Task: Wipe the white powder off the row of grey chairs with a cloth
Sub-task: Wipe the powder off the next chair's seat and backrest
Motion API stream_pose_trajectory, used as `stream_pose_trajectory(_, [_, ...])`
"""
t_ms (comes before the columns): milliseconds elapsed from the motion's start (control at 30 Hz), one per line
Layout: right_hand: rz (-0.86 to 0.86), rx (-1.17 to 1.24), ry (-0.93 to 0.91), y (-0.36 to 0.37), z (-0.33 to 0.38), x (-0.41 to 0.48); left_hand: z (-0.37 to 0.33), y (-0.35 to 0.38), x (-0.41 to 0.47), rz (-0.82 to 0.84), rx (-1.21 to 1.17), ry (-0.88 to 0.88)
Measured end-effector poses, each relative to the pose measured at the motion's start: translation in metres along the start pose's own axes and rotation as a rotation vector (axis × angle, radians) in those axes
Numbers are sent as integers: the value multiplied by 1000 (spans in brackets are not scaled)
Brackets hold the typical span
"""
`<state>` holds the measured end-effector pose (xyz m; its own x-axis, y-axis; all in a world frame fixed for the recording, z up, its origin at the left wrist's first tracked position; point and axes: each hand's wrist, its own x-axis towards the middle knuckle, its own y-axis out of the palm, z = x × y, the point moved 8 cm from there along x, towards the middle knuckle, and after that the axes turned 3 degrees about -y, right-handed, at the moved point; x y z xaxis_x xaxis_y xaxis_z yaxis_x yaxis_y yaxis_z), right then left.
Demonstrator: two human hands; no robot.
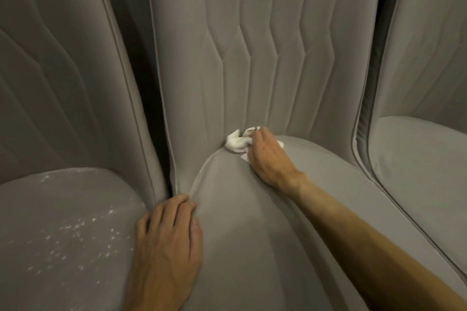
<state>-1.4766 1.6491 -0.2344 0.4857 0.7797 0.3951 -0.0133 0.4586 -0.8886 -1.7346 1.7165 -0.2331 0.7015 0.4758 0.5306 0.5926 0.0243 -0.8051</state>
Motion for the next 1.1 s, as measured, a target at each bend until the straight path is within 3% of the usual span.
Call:
stream_pose_trajectory(133, [-96,-56,267,-14,-41,-8,0,0,-1,26,0,-8])
stream_pose_trajectory(200, [-28,-76,202,-1,-19,1,0,1,0,61,-2,-19])
stream_pose_trajectory(333, [140,-73,-139,12,31,1,1,2,-1,114,-2,-33])
stream_pose_trajectory(433, [106,-64,-86,-7,9,-3,2,2,-1,127,-7,-42])
stream_pose_trajectory(533, [66,-45,140,-12,-21,3,1,-1,-1,128,-12,-47])
stream_pose_trajectory(733, [150,144,-162,11,75,-5,4,-2,0,180,-41,-72])
stream_pose_trajectory(933, [72,56,107,4,29,9,26,-19,9,223,-60,-1])
stream_pose_trajectory(1100, [113,271,-124,1,111,-16,28,-6,2,217,-18,80])
